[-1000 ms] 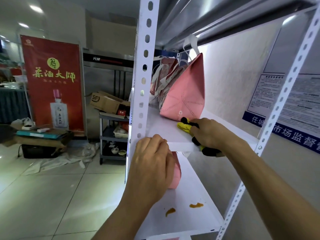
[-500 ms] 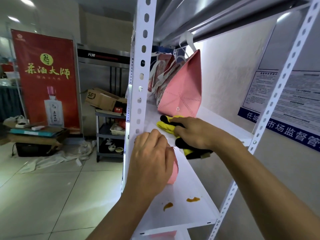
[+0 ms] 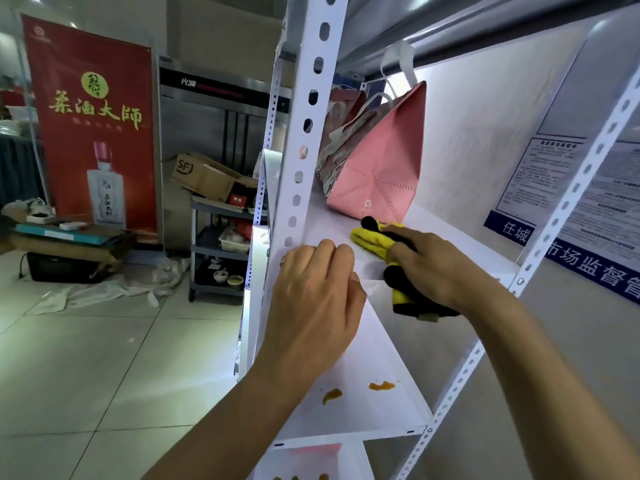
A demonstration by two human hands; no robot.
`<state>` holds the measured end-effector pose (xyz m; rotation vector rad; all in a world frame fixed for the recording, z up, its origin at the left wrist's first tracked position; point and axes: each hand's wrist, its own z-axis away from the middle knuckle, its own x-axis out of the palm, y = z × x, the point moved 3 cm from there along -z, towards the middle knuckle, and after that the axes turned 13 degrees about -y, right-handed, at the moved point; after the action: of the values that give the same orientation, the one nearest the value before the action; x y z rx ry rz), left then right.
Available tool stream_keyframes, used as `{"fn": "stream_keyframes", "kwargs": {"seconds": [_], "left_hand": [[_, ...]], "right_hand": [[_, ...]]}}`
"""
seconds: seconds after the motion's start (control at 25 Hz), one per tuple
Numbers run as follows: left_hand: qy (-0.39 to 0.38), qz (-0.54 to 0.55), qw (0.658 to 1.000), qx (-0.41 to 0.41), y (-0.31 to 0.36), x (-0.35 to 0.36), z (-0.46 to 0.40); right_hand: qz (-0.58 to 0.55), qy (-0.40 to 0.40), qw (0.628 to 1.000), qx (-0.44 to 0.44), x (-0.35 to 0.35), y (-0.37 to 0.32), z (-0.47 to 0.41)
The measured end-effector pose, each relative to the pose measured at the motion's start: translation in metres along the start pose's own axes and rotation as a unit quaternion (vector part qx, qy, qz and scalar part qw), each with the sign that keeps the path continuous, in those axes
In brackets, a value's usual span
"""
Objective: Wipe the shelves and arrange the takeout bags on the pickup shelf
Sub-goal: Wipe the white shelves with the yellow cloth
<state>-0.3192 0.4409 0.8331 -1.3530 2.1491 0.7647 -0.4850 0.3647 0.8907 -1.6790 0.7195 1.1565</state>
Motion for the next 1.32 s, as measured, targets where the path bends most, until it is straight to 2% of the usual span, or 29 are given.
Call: {"fn": "stream_keyframes", "kwargs": {"seconds": [0.12,0.2,0.24,0.4,0.6,0.76,0.96,1.08,1.16,1.24,1.32], "left_hand": [[-0.037,-0.063,0.997,-0.019,0.005,0.003,-0.002],[-0.057,-0.089,0.994,-0.019,0.007,0.003,-0.010],[-0.072,-0.090,0.993,-0.016,0.006,0.004,-0.015],[-0.124,-0.078,0.989,0.024,-0.003,0.019,-0.017],[-0.129,-0.077,0.988,0.024,-0.005,0.021,-0.012],[-0.128,-0.083,0.988,0.030,-0.007,0.021,-0.010],[-0.100,-0.082,0.991,0.028,0.001,0.019,-0.011],[-0.088,-0.059,0.994,0.018,0.007,0.020,-0.011],[-0.073,-0.028,0.996,0.050,0.013,0.025,-0.001],[-0.065,-0.001,0.993,0.096,0.016,0.034,0.020],[-0.083,0.010,0.991,0.107,0.014,0.050,0.048]], "right_hand": [[-0.054,-0.007,0.988,0.147,-0.023,0.019,-0.032],[-0.099,0.005,0.971,0.216,-0.027,0.023,-0.038],[-0.098,0.007,0.969,0.227,-0.024,0.023,-0.037],[0.037,0.013,0.977,0.208,-0.018,0.039,-0.033],[0.036,-0.024,0.964,0.264,-0.049,0.062,-0.059],[0.055,0.013,0.974,0.220,-0.041,0.060,-0.042],[0.068,0.135,0.982,0.112,-0.015,0.052,0.020],[-0.016,0.221,0.974,0.049,0.006,0.035,0.044],[-0.072,0.280,0.957,0.014,0.019,0.031,0.064],[-0.112,0.304,0.946,0.020,0.036,0.043,0.079],[-0.201,0.305,0.930,0.033,0.061,0.060,0.092]]}}
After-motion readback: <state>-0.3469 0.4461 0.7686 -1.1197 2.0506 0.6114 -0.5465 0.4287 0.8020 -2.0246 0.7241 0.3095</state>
